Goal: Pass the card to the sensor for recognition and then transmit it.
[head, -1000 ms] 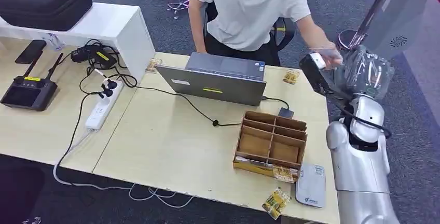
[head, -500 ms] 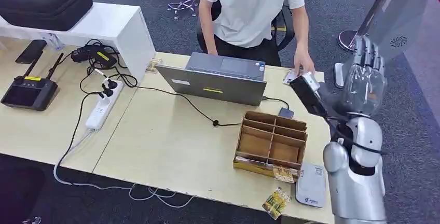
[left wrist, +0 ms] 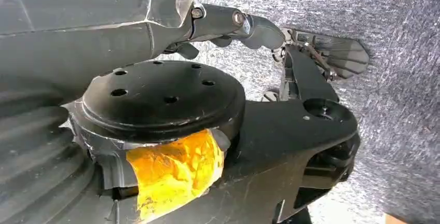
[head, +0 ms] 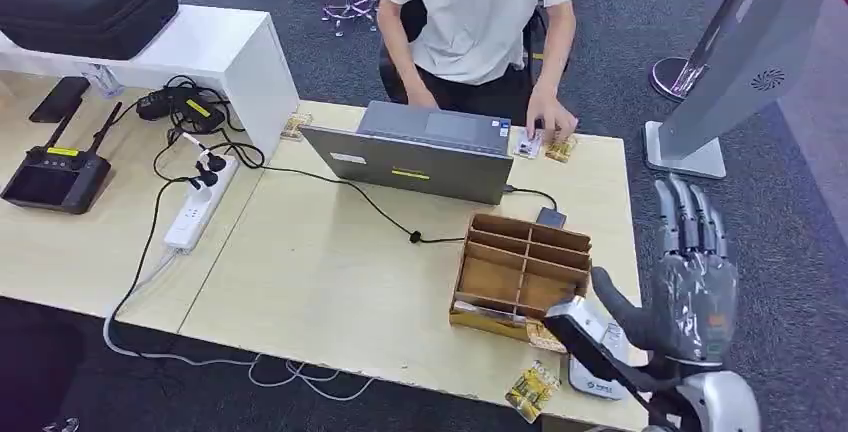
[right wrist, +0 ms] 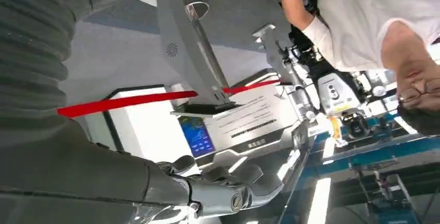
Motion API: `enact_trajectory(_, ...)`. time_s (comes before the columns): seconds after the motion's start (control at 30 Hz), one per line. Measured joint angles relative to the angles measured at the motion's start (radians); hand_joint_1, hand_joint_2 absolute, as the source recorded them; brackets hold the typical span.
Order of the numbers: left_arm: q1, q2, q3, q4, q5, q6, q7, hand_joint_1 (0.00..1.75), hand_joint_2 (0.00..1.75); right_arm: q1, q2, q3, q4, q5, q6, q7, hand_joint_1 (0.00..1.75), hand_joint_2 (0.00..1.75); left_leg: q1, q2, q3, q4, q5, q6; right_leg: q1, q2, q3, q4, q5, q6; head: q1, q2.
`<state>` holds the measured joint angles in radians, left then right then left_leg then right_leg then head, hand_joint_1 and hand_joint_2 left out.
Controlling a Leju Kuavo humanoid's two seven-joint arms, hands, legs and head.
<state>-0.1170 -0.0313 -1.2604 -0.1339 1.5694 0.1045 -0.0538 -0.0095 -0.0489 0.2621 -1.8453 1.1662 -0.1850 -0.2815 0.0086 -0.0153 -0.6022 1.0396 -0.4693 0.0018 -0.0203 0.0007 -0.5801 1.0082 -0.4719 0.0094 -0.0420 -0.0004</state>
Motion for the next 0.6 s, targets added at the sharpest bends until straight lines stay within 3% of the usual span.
enact_trajectory(0.27, 0.004, 0.001, 0.036, 0.000, 0.000, 0.000, -0.004, 0.00, 1.75, 0.093, -0.043, 0.027, -0.063, -0.091, 0.067, -0.042, 0.00, 1.75, 0.000, 0.000, 0.000, 0.000, 0.000, 0.000, 0.000, 0.000, 0.000, 0.000, 0.000, 0.000, 0.000, 0.000)
enact_trajectory(0.43, 0.005, 0.002, 0.043, 0.000, 0.000, -0.001, -0.011, 0.00, 1.75, 0.154, -0.048, 0.075, -0.043, -0.124, 0.076, -0.055, 0.00, 1.75, 0.000, 0.000, 0.000, 0.000, 0.000, 0.000, 0.000, 0.000, 0.000, 0.000, 0.000, 0.000, 0.000, 0.000)
enact_trajectory(0.6, 0.005, 0.002, 0.043, 0.000, 0.000, -0.003, -0.019, 0.00, 1.75, 0.174, -0.048, 0.127, 0.030, -0.103, 0.054, -0.027, 0.00, 1.75, 0.000, 0.001, 0.000, 0.000, 0.000, 0.000, 0.000, 0.000, 0.000, 0.000, 0.000, 0.000, 0.000, 0.000)
